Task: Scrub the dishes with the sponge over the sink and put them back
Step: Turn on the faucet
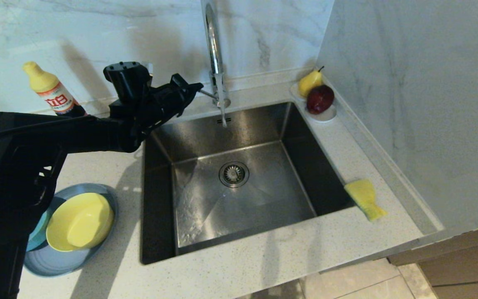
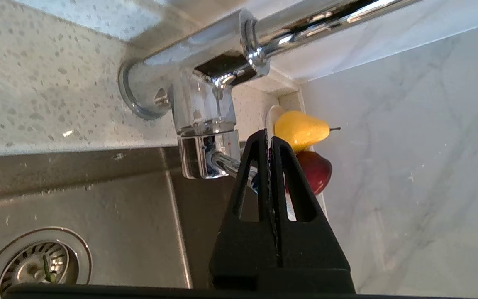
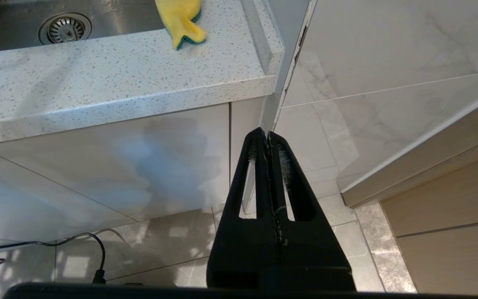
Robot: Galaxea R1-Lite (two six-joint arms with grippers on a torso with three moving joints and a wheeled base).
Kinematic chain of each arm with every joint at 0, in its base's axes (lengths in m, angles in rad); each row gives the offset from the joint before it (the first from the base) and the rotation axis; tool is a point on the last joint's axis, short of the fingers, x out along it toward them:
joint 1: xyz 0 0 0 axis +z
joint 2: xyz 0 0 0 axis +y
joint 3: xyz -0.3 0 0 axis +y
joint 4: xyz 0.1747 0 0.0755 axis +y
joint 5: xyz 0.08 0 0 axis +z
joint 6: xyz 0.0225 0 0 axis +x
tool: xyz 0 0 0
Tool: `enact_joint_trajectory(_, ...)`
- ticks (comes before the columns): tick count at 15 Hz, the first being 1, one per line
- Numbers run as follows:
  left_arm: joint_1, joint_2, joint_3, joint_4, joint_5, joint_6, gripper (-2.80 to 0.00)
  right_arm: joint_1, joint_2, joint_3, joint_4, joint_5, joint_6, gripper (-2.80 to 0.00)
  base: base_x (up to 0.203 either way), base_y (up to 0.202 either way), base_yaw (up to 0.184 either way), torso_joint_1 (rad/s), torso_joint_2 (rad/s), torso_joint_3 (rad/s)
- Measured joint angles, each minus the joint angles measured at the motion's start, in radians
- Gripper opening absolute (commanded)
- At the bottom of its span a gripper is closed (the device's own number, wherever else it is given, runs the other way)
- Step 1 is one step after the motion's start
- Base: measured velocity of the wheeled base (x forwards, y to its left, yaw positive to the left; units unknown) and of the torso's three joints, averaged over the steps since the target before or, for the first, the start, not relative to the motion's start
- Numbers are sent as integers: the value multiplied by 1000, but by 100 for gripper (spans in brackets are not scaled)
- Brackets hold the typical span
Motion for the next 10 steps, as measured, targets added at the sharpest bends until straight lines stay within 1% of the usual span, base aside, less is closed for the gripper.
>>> enact_joint_trajectory(5, -3, -6, 20, 0, 3, -1, -280, 0, 0, 0, 0, 0, 0, -280, 0, 0, 0, 0, 0, 0)
enact_joint_trajectory(10, -15, -53, 109, -1, 5, 7, -280, 0, 0, 1, 0, 0, 0, -280, 0, 0, 0, 0, 0, 0)
